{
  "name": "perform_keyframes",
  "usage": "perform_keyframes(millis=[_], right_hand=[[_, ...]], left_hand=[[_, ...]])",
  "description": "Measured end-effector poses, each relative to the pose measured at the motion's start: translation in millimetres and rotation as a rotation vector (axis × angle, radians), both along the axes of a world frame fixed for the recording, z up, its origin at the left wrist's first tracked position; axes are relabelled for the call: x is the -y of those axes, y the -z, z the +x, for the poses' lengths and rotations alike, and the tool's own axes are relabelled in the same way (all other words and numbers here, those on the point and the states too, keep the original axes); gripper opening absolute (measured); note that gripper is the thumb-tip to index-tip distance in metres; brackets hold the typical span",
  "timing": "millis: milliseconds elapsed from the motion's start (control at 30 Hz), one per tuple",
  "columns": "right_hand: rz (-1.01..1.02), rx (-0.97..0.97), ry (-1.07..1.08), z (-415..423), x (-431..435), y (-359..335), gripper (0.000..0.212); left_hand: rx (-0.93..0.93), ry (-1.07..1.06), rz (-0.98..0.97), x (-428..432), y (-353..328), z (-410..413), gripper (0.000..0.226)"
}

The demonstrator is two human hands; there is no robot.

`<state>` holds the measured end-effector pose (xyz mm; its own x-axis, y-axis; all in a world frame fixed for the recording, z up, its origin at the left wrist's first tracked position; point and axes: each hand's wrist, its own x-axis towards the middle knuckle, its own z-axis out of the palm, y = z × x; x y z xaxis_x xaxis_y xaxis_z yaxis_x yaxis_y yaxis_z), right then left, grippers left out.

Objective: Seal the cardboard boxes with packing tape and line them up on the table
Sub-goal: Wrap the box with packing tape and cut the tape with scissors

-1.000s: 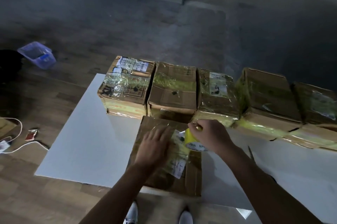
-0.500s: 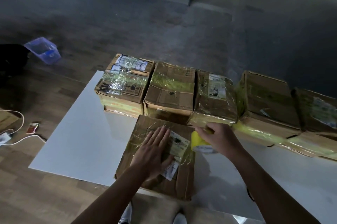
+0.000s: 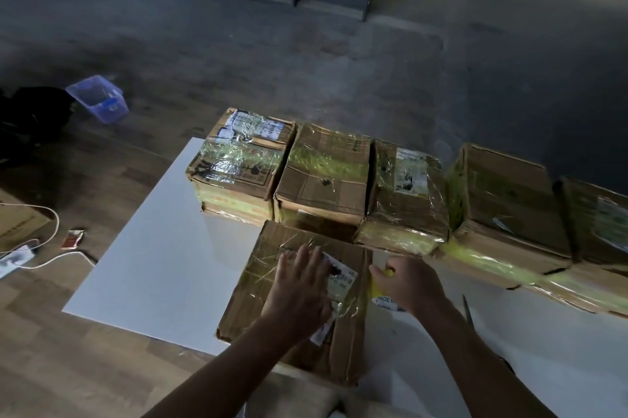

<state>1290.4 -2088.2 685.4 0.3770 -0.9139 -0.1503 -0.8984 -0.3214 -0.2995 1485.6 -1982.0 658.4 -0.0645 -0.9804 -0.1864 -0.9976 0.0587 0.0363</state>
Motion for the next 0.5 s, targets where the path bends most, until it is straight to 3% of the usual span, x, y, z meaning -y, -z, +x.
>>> perform_keyframes(millis=[200, 233, 300, 433, 500], right_hand=[[0.013, 0.001, 0.015, 1, -2, 6, 0.047], [0.010, 0.014, 0.020, 0, -3, 7, 0.045], [0.018, 0.040, 0.026, -2, -4, 8, 0.044], [0.035, 0.055, 0.043, -2, -5, 8, 0.046], [0.022, 0.046, 0.032, -3, -5, 8, 0.046]], left_hand=[[-0.042, 0.010, 0.038, 3, -1, -26, 0.063], [-0.029, 0.025, 0.046, 5, -1, -25, 0.065], [-0.003, -0.019, 0.245, 6, -13, -32, 0.074], [0.026, -0.091, 0.267, 11, -25, -71, 0.073], [0.002, -0.145, 0.281, 10, -27, -89, 0.085]])
